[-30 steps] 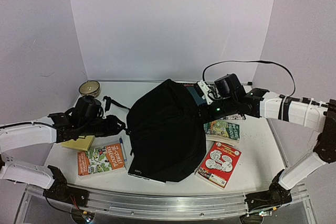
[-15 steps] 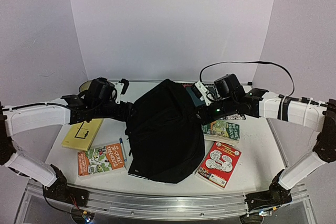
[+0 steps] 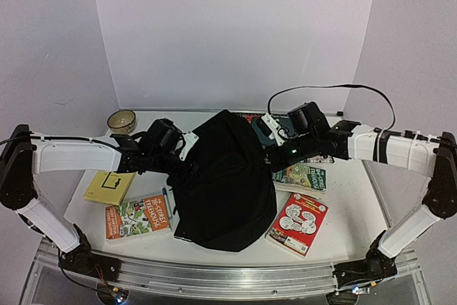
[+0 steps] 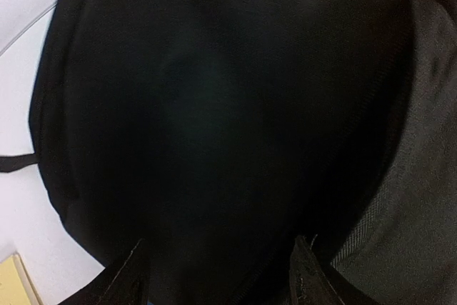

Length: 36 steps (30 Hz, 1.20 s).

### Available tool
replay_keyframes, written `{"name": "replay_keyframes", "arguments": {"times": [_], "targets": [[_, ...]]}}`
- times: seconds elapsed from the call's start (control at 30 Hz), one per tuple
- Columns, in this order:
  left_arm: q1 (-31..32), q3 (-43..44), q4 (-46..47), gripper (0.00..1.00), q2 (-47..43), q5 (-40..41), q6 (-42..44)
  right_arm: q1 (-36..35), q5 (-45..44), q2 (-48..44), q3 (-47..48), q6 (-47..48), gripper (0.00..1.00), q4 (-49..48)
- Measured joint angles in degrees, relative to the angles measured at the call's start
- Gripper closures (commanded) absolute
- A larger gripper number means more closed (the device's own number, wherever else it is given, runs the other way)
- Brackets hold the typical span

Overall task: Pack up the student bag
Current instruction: Pick up the lower front pocket of the student bag.

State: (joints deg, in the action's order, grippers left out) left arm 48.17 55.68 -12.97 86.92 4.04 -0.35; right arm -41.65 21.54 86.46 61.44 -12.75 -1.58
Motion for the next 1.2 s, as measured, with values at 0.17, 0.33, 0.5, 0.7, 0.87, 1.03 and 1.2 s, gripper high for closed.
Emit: {"name": "replay_keyframes", "arguments": {"times": [0.17, 0.33, 0.5, 0.7, 0.87, 1.03, 1.2], "targets": [[2.4, 0.7, -0.1, 0.31, 0.7, 0.7, 3.0, 0.0, 0.2, 0.7, 0.5, 0.1, 1.00, 0.0], [2.9, 2.5, 0.0, 0.31, 4.3, 2.3, 4.1, 0.0, 0.5, 1.5, 0.9, 0.3, 1.00, 0.1], [3.0, 4.1, -0.1, 0.33, 8.7, 4.6, 4.9, 0.0, 1.0, 2.0, 1.2, 0.3, 1.00, 0.0], [3.5, 5.9, -0.1, 0.52, 12.0, 12.6, 4.3, 0.0, 1.2, 2.2, 1.2, 0.3, 1.00, -0.1], [3.6, 6.2, -0.1, 0.65, 12.3, 21.8, 1.7, 0.0, 1.1, 2.2, 1.2, 0.4, 1.00, -0.2], [3.6, 6.2, -0.1, 0.73, 12.0, 27.6, -0.3, 0.0, 1.1, 2.2, 1.2, 0.5, 1.00, -0.2], [3.6, 6.2, 0.0, 0.73, 10.7, 30.2, -1.2, 0.0, 1.1, 2.2, 1.2, 0.6, 1.00, -0.2]]}}
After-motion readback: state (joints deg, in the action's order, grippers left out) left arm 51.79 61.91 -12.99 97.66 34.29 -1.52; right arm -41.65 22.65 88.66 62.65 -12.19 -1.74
